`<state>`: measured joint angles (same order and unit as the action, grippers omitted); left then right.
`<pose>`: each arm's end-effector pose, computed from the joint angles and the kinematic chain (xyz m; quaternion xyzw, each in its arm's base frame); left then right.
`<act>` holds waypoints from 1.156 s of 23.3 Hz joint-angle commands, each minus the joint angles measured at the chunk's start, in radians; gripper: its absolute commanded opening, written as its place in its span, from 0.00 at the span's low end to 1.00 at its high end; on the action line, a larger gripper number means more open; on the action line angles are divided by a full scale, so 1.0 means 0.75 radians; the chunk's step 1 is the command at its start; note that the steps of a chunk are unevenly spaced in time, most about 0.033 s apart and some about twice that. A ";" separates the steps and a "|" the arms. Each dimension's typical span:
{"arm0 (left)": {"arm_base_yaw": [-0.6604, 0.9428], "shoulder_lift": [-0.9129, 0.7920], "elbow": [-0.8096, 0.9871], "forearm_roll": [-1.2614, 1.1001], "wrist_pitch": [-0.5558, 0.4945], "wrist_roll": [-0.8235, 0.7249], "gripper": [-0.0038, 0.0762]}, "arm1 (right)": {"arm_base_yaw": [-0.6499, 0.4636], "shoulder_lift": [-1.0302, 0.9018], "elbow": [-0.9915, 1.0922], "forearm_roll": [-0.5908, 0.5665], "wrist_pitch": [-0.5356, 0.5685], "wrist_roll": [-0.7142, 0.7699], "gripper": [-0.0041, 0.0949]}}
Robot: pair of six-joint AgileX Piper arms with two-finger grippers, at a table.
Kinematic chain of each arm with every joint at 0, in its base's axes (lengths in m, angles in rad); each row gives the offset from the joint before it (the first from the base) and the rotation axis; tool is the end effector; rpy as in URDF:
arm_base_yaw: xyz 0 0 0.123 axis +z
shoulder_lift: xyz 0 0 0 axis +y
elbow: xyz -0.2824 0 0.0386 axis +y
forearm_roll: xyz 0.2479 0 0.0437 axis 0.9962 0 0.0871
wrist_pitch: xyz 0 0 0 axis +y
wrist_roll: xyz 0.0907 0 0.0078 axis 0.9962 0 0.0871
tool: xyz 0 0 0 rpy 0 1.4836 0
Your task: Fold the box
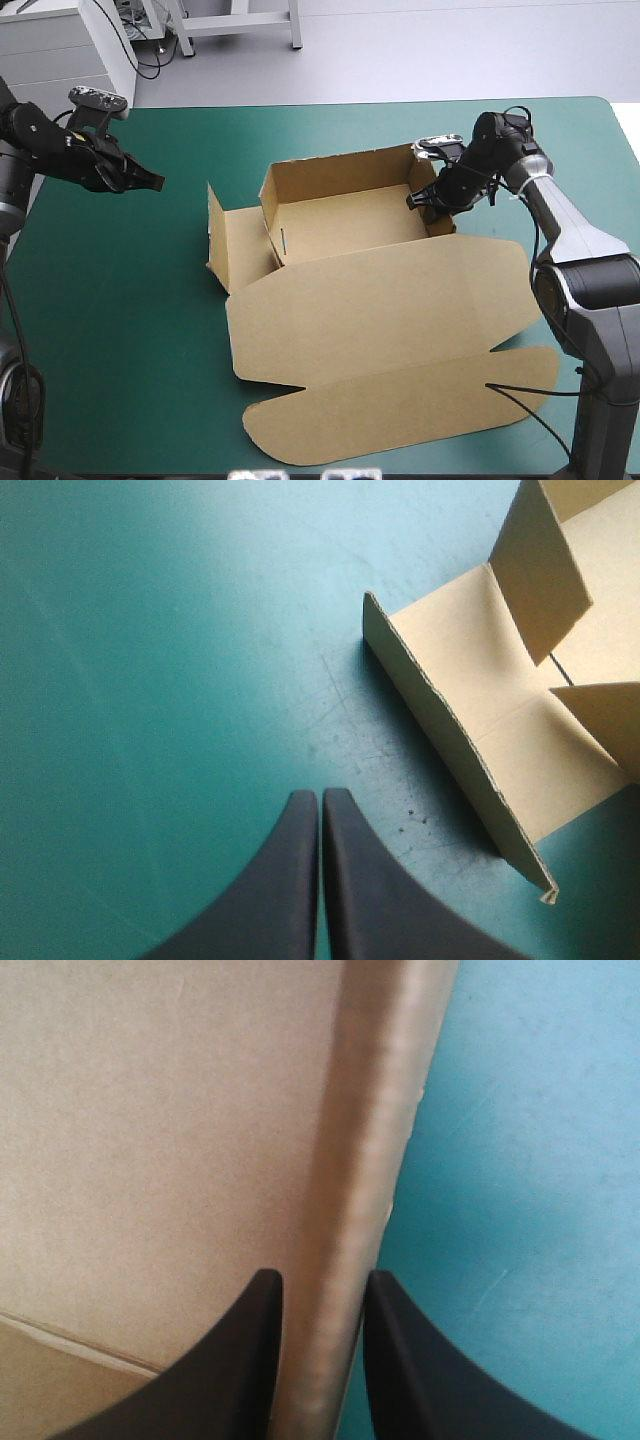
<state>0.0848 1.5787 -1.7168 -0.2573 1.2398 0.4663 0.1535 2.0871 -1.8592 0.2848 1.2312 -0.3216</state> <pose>0.3284 0.0059 0.4079 0.1741 0.9376 -0.0492 0.2969 0.4338 0.0915 0.2503 -0.1990 0.9653 0.1291 0.1095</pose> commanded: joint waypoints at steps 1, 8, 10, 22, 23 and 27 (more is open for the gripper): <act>0.000 -0.052 -0.030 -0.025 -0.077 -0.014 0.04 | -0.043 -0.126 -0.042 0.051 0.023 -0.022 0.02; 0.000 -0.052 -0.030 0.175 -0.136 -0.126 0.04 | -0.231 -0.382 -0.042 0.174 0.023 -0.082 0.02; 0.000 -0.052 -0.030 0.245 -0.155 -0.152 0.04 | -0.281 -0.459 -0.042 0.229 0.023 -0.113 0.02; 0.000 0.235 -0.030 0.164 -0.160 -0.252 0.04 | -0.335 -0.657 -0.042 0.351 0.023 -0.132 0.02; 0.000 0.256 -0.030 0.120 -0.158 -0.252 0.04 | -0.335 -0.659 -0.042 0.357 0.023 -0.132 0.02; 0.000 0.339 -0.030 -0.144 -0.148 -0.208 0.04 | -0.335 -0.660 -0.040 0.359 0.023 -0.132 0.02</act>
<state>0.0848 1.8538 -1.7168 -0.2165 1.1520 0.2924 -0.0900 1.6487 -1.8592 0.4950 1.2505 -0.4181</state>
